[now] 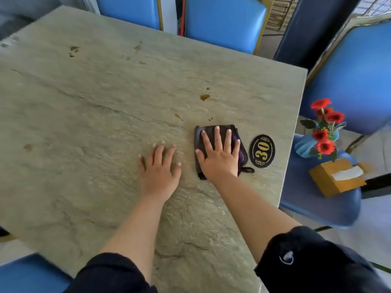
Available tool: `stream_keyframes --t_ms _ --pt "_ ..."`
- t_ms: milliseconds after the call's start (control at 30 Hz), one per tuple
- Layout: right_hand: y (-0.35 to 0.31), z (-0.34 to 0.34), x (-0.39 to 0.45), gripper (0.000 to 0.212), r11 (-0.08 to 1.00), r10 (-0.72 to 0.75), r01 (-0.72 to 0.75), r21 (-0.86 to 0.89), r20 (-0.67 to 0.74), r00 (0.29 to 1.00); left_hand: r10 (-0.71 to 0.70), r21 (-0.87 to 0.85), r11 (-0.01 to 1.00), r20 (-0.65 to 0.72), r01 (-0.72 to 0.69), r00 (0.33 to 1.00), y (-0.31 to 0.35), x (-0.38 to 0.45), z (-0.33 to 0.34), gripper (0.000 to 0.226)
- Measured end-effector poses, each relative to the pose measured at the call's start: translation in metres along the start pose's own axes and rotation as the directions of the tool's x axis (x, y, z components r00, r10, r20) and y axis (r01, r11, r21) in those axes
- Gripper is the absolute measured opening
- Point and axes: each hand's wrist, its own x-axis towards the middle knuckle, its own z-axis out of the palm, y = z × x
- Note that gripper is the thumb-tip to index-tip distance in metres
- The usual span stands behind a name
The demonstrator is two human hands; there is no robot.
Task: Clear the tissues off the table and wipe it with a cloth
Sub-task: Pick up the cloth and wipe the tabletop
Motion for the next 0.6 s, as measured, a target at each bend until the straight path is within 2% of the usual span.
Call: stream_keyframes --t_ms 67,133,167,200,233,267,333,400,433,467,500,567,600 --pt "0.001 0.0 0.002 0.059 0.969 -0.238 0.238 -0.063 0.017 0.971 0.0 -0.025 1.0 -0.052 -0.002 0.999 -0.001 0.009 -0.003 0.055" --pt "0.017 -0.001 0.0 0.059 0.869 -0.479 0.482 -0.116 0.056 0.876 0.003 -0.03 1.0 -0.09 -0.006 0.996 -0.003 0.023 -0.005 0.059" --pt "0.027 -0.004 0.001 0.058 0.818 -0.555 0.562 -0.123 0.085 0.827 0.002 -0.019 1.0 -0.082 -0.003 0.997 -0.003 0.03 -0.006 0.06" --pt "0.036 -0.007 0.006 0.058 0.798 -0.581 0.59 -0.125 0.104 0.808 -0.006 -0.008 1.0 -0.066 0.006 0.998 -0.002 0.035 -0.005 0.063" --pt "0.042 -0.008 0.014 0.059 0.814 -0.557 0.565 -0.133 0.095 0.825 -0.021 0.001 1.0 -0.057 0.022 0.998 0.0 0.038 -0.004 0.065" --pt "0.045 -0.009 0.023 0.06 0.862 -0.485 0.488 -0.139 0.059 0.873 -0.038 0.009 0.999 -0.062 0.038 0.997 0.001 0.04 -0.002 0.065" --pt "0.04 -0.011 0.046 0.06 0.973 -0.216 0.212 -0.096 -0.03 0.976 -0.059 0.025 0.998 -0.078 0.061 0.995 0.003 0.042 0.002 0.064" --pt "0.02 -0.012 0.071 0.061 0.998 0.06 -0.06 0.0 -0.043 0.997 -0.064 0.038 0.997 -0.095 0.067 0.993 0.002 0.043 0.005 0.064" --pt "0.007 -0.014 0.082 0.062 0.99 0.137 -0.137 0.026 -0.024 0.99 -0.066 0.038 0.997 -0.102 0.07 0.993 0.002 0.043 0.006 0.064" --pt "-0.006 -0.015 0.091 0.062 0.987 0.155 -0.155 0.032 -0.001 0.988 -0.076 0.034 0.996 -0.104 0.08 0.992 0.001 0.044 0.007 0.066" --pt "-0.02 -0.016 0.097 0.062 0.993 0.111 -0.112 0.024 0.02 0.994 -0.098 0.027 0.994 -0.105 0.101 0.99 0.001 0.044 0.008 0.067" --pt "-0.039 -0.015 0.098 0.06 0.994 -0.103 0.104 -0.021 0.036 0.994 -0.179 0.007 0.983 -0.117 0.181 0.977 -0.001 0.049 0.009 0.068" --pt "-0.041 -0.013 0.095 0.059 0.97 -0.235 0.237 -0.053 0.041 0.971 -0.226 -0.011 0.974 -0.121 0.226 0.967 -0.004 0.053 0.009 0.068"
